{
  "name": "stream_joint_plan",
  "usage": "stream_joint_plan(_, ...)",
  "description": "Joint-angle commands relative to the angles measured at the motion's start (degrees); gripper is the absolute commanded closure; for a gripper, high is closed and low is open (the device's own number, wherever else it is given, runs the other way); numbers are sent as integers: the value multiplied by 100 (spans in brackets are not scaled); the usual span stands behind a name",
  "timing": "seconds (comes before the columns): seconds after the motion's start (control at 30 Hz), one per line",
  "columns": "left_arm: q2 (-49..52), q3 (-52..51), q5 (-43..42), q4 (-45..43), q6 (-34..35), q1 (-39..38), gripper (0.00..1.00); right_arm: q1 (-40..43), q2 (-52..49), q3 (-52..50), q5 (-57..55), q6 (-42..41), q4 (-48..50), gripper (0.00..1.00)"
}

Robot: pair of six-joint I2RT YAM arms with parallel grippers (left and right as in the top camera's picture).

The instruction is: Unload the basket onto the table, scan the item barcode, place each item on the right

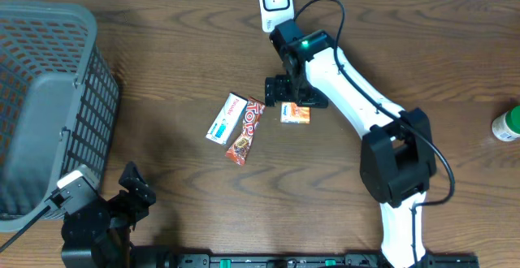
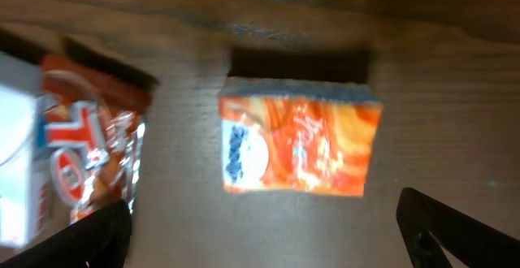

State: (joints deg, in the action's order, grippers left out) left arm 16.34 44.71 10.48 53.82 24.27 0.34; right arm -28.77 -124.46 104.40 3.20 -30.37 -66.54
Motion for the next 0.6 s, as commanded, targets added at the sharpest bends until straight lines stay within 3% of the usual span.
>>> stream_joint_plan(0.0,-26,28,33,15,70,28,12,94,-509,-28,-31,24,20,1)
stream_joint_plan(0.43,-26,28,33,15,70,28,12,291,-935,-28,-33,350,201,1)
stream_joint_plan(0.57,-26,28,33,15,70,28,12,328,-935,-28,-28,378,129,13)
